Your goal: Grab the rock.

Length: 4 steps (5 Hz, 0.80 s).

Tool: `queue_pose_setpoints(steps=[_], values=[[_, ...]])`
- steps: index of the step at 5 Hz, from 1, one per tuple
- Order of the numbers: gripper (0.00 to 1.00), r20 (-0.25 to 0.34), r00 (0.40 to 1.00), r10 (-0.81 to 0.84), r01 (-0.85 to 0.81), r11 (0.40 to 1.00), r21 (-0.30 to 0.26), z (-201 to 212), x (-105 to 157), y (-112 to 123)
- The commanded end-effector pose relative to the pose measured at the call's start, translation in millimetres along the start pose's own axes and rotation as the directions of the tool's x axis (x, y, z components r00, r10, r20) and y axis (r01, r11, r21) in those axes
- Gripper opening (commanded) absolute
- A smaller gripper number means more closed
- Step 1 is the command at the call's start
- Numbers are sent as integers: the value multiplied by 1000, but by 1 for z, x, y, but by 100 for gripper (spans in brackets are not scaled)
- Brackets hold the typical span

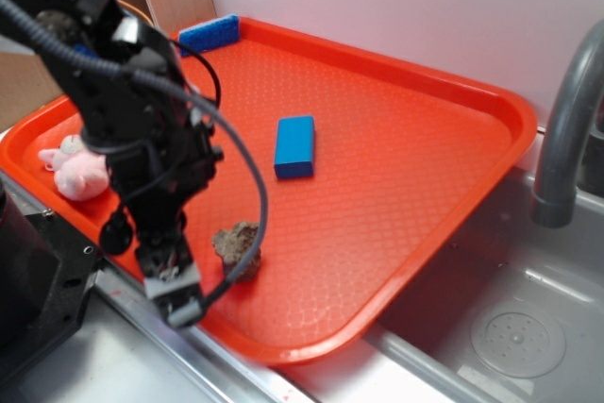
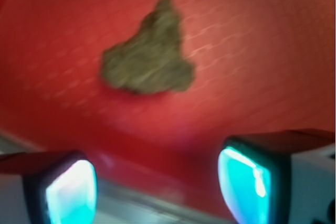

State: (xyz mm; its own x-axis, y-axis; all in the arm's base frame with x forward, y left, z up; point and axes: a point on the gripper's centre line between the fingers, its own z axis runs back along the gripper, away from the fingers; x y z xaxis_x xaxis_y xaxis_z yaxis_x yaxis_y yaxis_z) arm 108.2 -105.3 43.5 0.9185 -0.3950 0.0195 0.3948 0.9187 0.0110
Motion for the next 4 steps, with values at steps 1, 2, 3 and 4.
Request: queue_pose_setpoints(steps=[1, 2, 3, 4], values=[[100, 66, 998, 14, -14, 1000, -8, -8, 28, -1], [100, 81, 996, -46, 48, 999, -25, -15, 41, -9], [100, 84, 983, -165, 169, 985, -43, -24, 53, -22], [42, 48, 972, -230, 232, 972, -47, -35, 63, -24]])
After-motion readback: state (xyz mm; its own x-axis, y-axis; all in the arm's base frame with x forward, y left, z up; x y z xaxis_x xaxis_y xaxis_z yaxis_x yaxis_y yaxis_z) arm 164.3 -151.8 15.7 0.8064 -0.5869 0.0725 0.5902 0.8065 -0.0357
